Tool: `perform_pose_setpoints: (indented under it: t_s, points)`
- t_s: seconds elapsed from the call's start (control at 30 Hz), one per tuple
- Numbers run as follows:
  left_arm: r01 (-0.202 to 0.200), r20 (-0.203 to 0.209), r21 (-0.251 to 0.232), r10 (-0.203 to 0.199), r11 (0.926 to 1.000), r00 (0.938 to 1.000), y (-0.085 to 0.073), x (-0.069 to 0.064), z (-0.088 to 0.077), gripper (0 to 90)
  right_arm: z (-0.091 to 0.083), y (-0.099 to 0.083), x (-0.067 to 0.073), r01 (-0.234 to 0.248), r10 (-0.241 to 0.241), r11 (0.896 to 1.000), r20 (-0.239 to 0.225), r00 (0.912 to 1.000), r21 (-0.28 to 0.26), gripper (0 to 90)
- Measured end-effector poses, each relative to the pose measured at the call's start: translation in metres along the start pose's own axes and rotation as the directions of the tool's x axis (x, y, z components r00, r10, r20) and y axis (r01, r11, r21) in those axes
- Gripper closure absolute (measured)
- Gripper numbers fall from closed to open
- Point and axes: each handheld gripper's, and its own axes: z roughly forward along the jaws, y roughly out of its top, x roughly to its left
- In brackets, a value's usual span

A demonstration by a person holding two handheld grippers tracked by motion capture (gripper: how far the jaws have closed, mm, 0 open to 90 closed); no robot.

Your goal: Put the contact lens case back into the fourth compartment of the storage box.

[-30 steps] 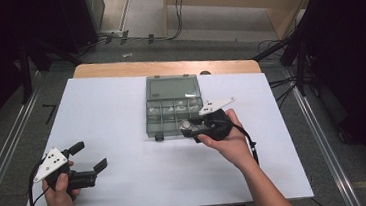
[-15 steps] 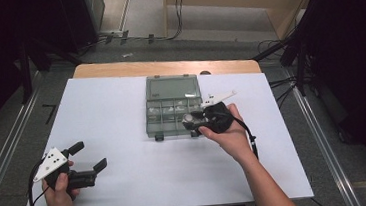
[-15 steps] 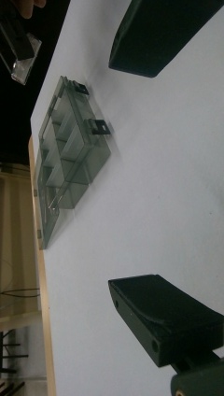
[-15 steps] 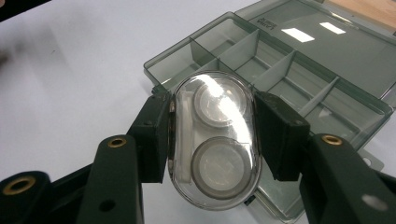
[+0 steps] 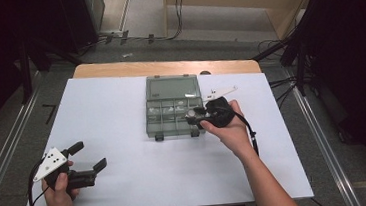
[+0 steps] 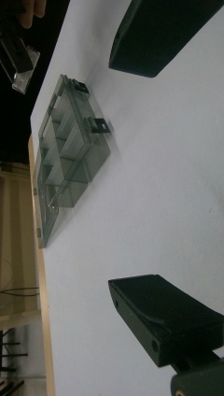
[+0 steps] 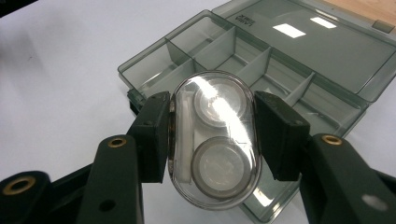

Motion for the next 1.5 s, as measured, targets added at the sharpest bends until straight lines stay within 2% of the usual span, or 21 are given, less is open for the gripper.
perform_pose_setpoints:
  t_s: [0.4,1.03,1.2,1.5]
  points:
    - [0.006,-0.001,-0.004,-0.006,1.0,1.0,0.0,0.002,-0.001,0.0,0.006,0.009,-0.012,-0.016,0.016,1.0,0.041,0.999,0.009,46.9]
    - [0.005,0.007,-0.006,-0.005,1.0,1.0,0.001,0.001,0.001,0.0,0.012,0.015,-0.035,-0.078,0.078,0.997,0.061,0.9951,-0.007,46.9]
    - [0.004,0.006,-0.003,-0.004,1.0,1.0,0.001,0.001,0.0,0.0,0.017,0.02,-0.041,-0.083,0.083,0.997,0.068,0.9942,-0.008,46.9]
    - [0.008,0.007,-0.01,-0.008,0.9999,0.9999,0.001,0.001,0.0,0.0,0.03,0.022,-0.054,-0.124,0.122,0.992,0.077,0.9895,0.017,46.9]
